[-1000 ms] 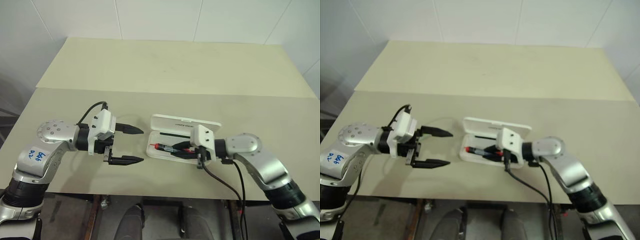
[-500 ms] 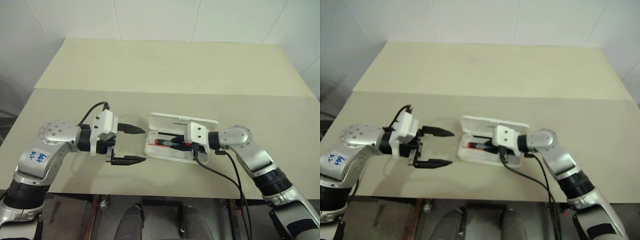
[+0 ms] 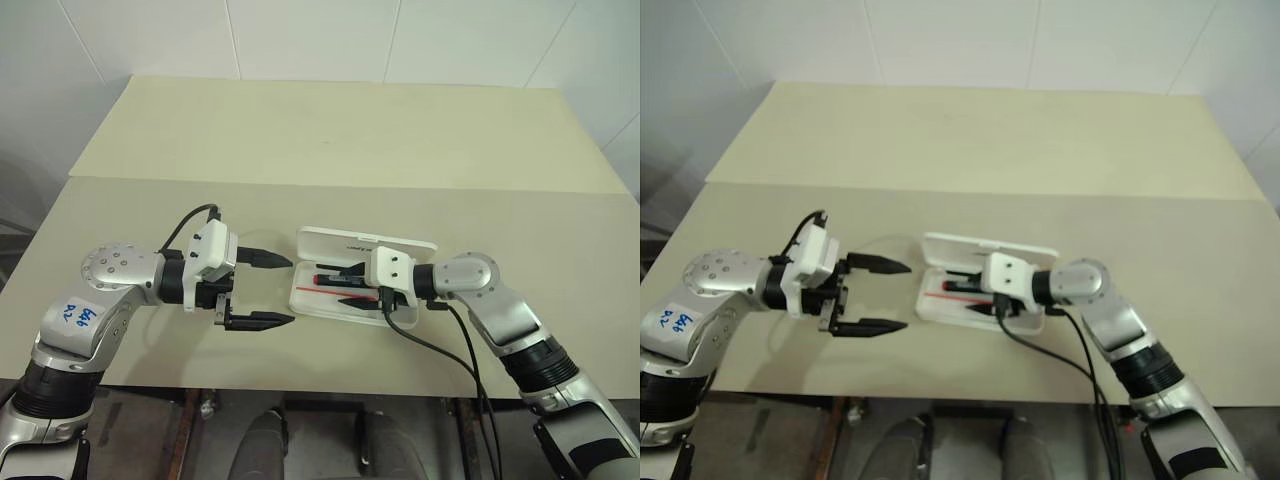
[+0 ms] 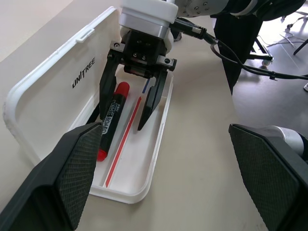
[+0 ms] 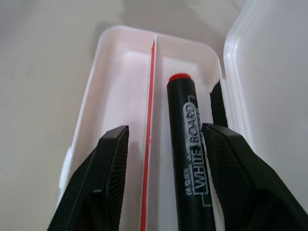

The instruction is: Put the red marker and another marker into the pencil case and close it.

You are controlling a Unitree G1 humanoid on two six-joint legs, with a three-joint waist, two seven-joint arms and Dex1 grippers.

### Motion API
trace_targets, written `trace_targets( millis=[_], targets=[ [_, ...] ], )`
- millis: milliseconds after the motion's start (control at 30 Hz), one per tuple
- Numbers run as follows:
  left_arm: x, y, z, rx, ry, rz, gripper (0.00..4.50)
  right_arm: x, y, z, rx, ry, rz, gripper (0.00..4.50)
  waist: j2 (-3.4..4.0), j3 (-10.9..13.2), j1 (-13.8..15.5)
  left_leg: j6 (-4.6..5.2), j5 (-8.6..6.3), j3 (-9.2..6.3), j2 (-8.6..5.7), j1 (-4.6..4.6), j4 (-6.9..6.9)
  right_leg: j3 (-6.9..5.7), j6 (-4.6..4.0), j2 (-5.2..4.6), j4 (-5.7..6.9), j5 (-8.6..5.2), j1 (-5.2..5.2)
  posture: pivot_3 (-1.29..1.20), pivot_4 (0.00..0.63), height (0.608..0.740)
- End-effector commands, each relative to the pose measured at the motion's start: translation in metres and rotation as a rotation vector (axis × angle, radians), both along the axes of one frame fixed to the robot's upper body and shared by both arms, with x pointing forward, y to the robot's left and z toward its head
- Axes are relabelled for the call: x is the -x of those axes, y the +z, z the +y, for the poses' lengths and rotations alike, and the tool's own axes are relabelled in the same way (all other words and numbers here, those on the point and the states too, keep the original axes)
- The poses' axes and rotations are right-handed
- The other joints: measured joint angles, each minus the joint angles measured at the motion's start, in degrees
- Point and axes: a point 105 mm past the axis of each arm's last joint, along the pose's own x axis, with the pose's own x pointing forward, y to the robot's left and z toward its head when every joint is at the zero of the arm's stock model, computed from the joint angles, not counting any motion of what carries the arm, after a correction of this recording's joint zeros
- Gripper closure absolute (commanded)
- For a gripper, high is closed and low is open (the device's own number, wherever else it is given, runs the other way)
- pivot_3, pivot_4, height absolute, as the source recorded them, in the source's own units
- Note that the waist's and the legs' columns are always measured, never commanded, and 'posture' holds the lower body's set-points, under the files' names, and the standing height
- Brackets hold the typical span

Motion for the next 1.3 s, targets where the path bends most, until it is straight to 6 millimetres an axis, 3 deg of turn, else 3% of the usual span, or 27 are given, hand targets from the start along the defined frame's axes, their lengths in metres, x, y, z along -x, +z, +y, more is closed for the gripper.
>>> trace_targets(
  millis=[33,200,433,667,767,833,900,1000,1133,1300],
  targets=[
    [0.004,0.009,-0.004,0.009,-0.026,-0.039,0.0,0.007,0.022,0.005,-0.1,0.022,-0.007,1.89,0.0,0.0,0.0,0.0,0.0,0.0,0.0,0.0,0.0,0.0,0.0,0.0,0.01,0.0,0.0,0.0,0.15,0.74],
    [0.003,0.009,-0.003,0.008,-0.027,-0.039,0.0,0.024,0.04,0.008,-0.238,0.073,0.074,1.89,0.0,0.0,0.08,0.0,0.0,0.0,0.01,0.0,0.01,0.0,0.0,0.0,0.01,0.0,0.01,0.0,0.15,0.74],
    [0.004,0.008,-0.002,0.004,-0.024,-0.034,0.0,0.048,0.047,0.003,-0.304,0.087,0.168,1.89,0.0,0.0,0.13,0.0,0.0,0.0,0.02,0.0,0.0,0.01,-0.02,0.0,0.01,-0.01,0.01,0.0,0.15,0.74],
    [0.006,0.006,0.005,-0.001,0.0,-0.029,0.0,0.068,0.06,-0.026,-0.337,-0.005,0.172,1.89,0.0,0.0,0.18,0.0,0.0,0.01,0.02,0.0,0.0,0.01,-0.05,-0.02,-0.04,-0.01,0.02,0.0,0.15,0.74],
    [0.007,0.005,0.014,0.004,0.04,-0.025,0.0,0.063,0.077,-0.059,-0.332,-0.137,0.074,1.26,0.0,0.0,0.22,0.0,-0.01,0.07,0.04,-0.01,-0.01,0.02,-0.09,-0.04,-0.06,0.0,0.0,0.0,0.15,0.74],
    [0.009,0.003,0.021,0.009,0.075,-0.015,0.0,0.059,0.092,-0.08,-0.334,-0.213,-0.031,0.56,0.0,0.0,0.18,0.01,-0.01,0.11,0.05,0.01,-0.01,0.02,-0.13,-0.06,-0.11,0.0,0.0,0.0,0.15,0.74],
    [0.011,0.001,0.026,0.015,0.101,-0.01,0.0,0.062,0.098,-0.09,-0.341,-0.232,-0.051,0.05,-0.01,-0.01,0.22,0.02,-0.01,0.2,0.06,0.01,-0.02,0.03,-0.16,-0.09,-0.11,0.0,-0.04,0.0,0.15,0.74],
    [0.013,-0.001,0.034,0.024,0.141,-0.007,0.0,0.066,0.102,-0.096,-0.347,-0.241,-0.053,0.05,-0.01,-0.01,0.21,0.02,-0.01,0.2,0.11,0.01,-0.02,0.02,-0.32,-0.07,-0.13,-0.04,-0.04,0.0,0.15,0.74],
    [0.009,-0.003,0.047,0.046,0.23,-0.026,0.0,0.07,0.092,-0.093,-0.313,-0.207,-0.02,0.05,-0.01,-0.01,0.19,0.02,-0.01,0.29,0.12,0.01,-0.01,0.07,-0.4,-0.1,-0.19,-0.04,-0.05,0.0,0.15,0.74],
    [-0.006,-0.002,0.083,0.059,0.511,-0.14,0.0,0.063,0.088,-0.083,-0.321,-0.181,-0.02,0.05,-0.02,-0.01,0.14,0.05,-0.01,0.46,0.16,0.01,-0.01,0.19,-0.56,-0.09,-0.25,0.0,-0.12,0.0,0.15,0.74]
  ],
)
